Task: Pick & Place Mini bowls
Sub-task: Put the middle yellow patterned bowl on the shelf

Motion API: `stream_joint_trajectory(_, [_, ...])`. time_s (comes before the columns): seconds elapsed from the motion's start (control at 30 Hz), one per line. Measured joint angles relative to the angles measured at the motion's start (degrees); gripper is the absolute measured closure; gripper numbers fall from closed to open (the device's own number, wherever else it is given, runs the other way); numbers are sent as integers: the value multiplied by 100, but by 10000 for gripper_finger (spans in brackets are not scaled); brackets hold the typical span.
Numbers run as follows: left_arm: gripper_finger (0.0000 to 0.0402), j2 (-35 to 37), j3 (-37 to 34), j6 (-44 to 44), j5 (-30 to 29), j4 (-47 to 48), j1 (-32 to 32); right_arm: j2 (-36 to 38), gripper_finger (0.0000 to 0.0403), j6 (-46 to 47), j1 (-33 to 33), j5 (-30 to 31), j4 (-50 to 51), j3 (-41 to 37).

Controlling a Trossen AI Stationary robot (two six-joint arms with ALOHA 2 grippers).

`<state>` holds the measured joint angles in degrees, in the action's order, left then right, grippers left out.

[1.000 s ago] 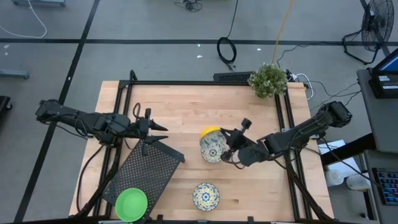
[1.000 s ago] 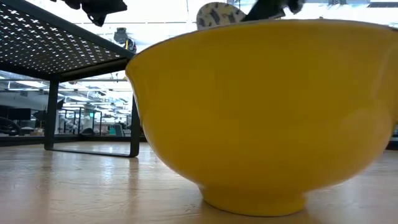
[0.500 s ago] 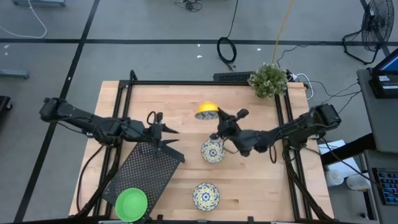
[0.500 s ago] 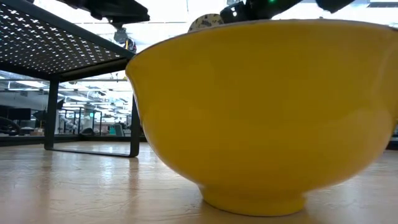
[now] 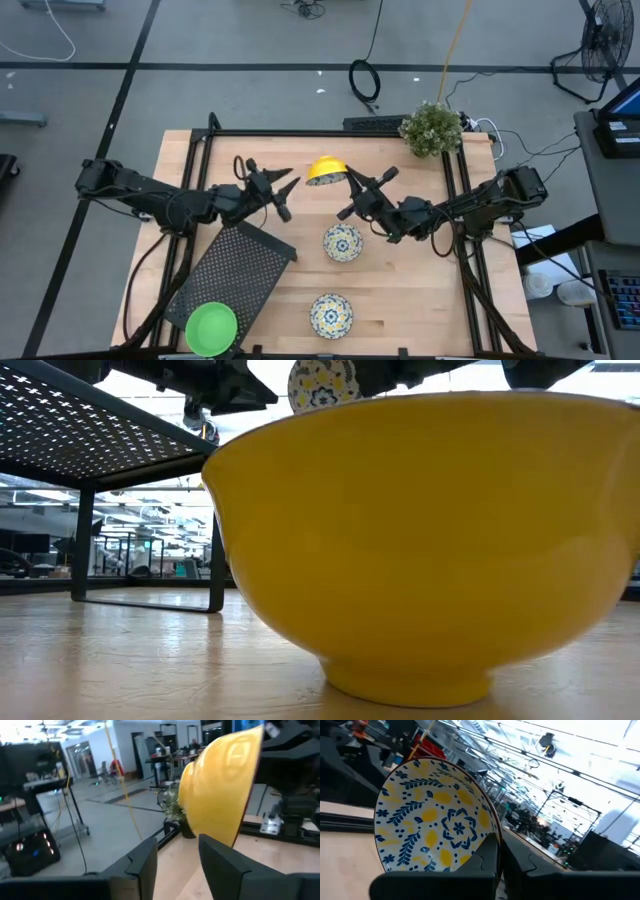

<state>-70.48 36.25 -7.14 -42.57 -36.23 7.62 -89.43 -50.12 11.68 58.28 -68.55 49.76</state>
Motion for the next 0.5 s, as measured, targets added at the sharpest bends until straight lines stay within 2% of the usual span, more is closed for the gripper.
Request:
stream_joint_trajectory(0.17, [201, -97, 0, 435, 170, 1, -85, 0, 403, -320, -7, 2, -195, 0])
stream_joint_trajectory(0.3, [164, -226, 0, 424, 628, -65, -78, 0, 403, -378, -22, -5, -165, 2])
stream_joint_trajectory(0.5, [148, -548, 2, 38, 702, -970, -96, 0, 403, -332, -37, -8, -160, 2])
